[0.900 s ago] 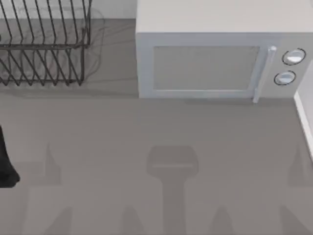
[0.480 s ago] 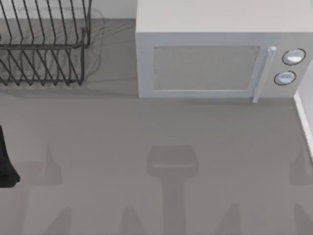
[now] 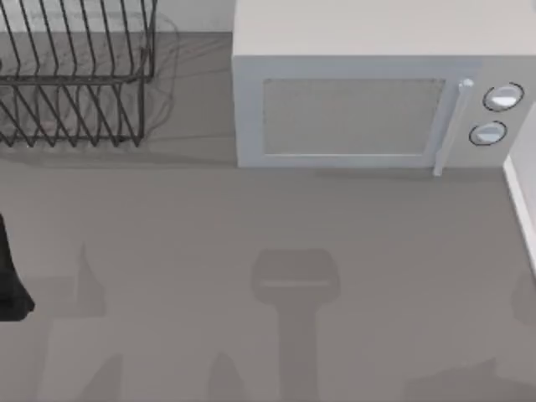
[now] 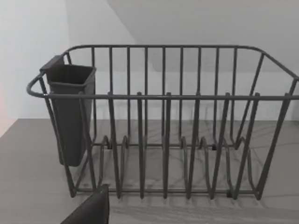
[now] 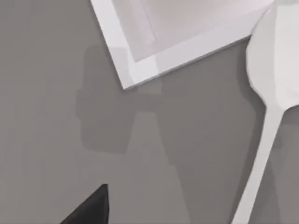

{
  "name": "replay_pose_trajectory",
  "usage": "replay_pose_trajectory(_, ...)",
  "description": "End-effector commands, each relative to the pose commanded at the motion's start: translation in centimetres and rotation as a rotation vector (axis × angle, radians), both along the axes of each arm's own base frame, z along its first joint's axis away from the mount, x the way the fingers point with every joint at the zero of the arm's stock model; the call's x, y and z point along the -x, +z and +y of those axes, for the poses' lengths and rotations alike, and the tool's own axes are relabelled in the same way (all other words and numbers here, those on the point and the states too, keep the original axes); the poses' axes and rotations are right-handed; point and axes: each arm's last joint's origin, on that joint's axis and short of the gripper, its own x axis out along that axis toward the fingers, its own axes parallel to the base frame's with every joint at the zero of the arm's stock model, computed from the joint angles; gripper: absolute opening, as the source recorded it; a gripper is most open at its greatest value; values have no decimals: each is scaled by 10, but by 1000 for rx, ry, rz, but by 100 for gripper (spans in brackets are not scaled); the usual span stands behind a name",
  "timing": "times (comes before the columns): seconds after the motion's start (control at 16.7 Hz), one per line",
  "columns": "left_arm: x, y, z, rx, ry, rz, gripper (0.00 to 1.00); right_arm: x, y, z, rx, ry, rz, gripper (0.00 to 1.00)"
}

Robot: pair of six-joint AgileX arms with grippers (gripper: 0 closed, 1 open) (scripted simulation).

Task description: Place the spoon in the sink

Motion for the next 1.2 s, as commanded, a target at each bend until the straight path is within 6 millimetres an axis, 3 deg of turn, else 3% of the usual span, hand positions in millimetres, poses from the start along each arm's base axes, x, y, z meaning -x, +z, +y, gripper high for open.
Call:
replay_pose_trajectory(0.36,0,0,0,0,0,0,100,-25,9,-15,-157,-165,377,100)
replay_pose_trajectory(0.84,0,0,0,0,0,0,100,-30,10,-17,-178,-188,429,100)
replay_pose_trajectory(1.02,0,0,0,0,0,0,100,-34,-4,-16,-180,-192,435,100)
replay_pose_trajectory(1.2,0,0,0,0,0,0,100,-41,-32,-14,-180,-193,430,100)
